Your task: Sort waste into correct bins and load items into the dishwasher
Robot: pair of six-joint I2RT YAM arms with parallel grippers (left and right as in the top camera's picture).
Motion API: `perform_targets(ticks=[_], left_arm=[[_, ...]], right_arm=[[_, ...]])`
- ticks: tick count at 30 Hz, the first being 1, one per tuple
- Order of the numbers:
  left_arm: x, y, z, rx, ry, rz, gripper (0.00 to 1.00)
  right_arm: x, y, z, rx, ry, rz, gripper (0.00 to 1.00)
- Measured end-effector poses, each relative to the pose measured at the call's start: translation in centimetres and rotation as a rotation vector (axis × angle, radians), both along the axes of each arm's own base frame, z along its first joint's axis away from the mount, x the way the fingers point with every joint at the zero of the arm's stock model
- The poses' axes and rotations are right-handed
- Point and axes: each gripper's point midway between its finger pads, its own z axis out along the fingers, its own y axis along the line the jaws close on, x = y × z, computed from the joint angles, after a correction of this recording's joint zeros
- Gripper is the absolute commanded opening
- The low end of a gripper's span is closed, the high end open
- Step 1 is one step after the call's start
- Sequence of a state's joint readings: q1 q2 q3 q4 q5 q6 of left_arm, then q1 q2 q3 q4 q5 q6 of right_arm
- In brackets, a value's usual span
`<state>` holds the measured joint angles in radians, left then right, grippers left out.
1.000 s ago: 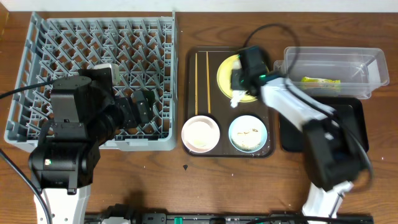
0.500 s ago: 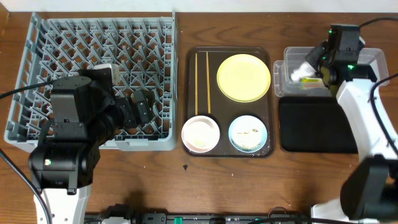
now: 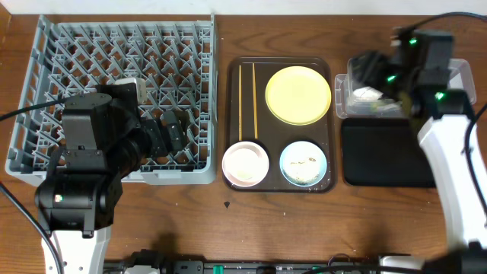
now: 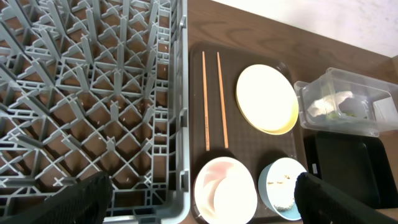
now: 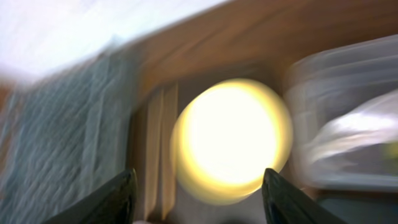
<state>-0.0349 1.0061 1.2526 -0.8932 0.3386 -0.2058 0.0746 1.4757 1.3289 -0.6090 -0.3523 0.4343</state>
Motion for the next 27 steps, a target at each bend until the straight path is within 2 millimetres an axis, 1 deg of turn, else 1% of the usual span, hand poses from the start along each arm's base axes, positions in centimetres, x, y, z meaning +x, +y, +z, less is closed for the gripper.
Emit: perform_targets(ticks=[1, 2, 3, 6, 8, 10, 11, 13, 16, 17, 19, 22, 23, 25, 27], left_arm=[[0.0, 0.0, 0.0, 0.000, 0.001, 0.000, 0.94], [-0.1, 0.0, -0.1, 0.000, 0.005, 0.000, 0.94], [-0.3, 0.0, -0.3, 0.001, 0.019, 0.000, 0.94], [-0.8, 0.0, -0.8, 0.002, 0.049, 0.000, 0.94], [-0.8, 0.0, -0.9, 0.002, 0.050, 0.000, 0.94], [-0.8, 0.0, -0.9, 0.002, 0.050, 0.000, 0.94], [-0.8, 0.0, -0.9, 0.002, 0.050, 0.000, 0.94], [-0.8, 0.0, -0.9, 0.002, 0.050, 0.000, 0.94], [-0.8, 0.0, -0.9, 0.002, 0.050, 0.000, 0.94], [-0.8, 0.0, -0.8, 0.002, 0.049, 0.000, 0.94], [-0.8, 0.0, -0.9, 0.002, 0.050, 0.000, 0.94], [-0.9, 0.0, -0.8, 0.002, 0.049, 0.000, 0.94], [-0.9, 0.0, -0.8, 0.002, 0.048, 0.000, 0.94], [-1.0, 0.0, -0.7, 0.002, 0.046, 0.000, 0.94], [-1.0, 0.0, -0.7, 0.002, 0.045, 0.000, 0.94]], right_arm=[[-1.2, 1.8, 0.1, 0.004, 0.015, 0.059, 0.56], [-2.8, 4.0, -0.2, 0.001, 0.045, 0.137, 0.56], [-4.2, 5.8, -0.8, -0.007, 0.081, 0.201, 0.56], [-7.8, 9.9, -3.5, -0.060, 0.190, 0.364, 0.53], [-9.4, 12.2, -5.0, -0.101, 0.225, 0.459, 0.51], [-10.5, 14.0, -6.5, -0.147, 0.247, 0.528, 0.49], [-11.3, 15.2, -7.5, -0.183, 0.262, 0.568, 0.48], [-12.1, 16.6, -9.1, -0.235, 0.280, 0.615, 0.47], [-13.1, 18.2, -11.5, -0.293, 0.310, 0.668, 0.46], [-13.3, 18.4, -12.4, -0.314, 0.325, 0.676, 0.44], [-13.7, 18.5, -14.2, -0.366, 0.358, 0.684, 0.30], [-13.9, 18.4, -16.0, -0.406, 0.400, 0.685, 0.18], [-13.8, 18.3, -16.5, -0.415, 0.411, 0.683, 0.09], [-13.8, 18.1, -17.3, -0.428, 0.433, 0.675, 0.04], [-13.9, 18.0, -17.7, -0.437, 0.444, 0.670, 0.01]])
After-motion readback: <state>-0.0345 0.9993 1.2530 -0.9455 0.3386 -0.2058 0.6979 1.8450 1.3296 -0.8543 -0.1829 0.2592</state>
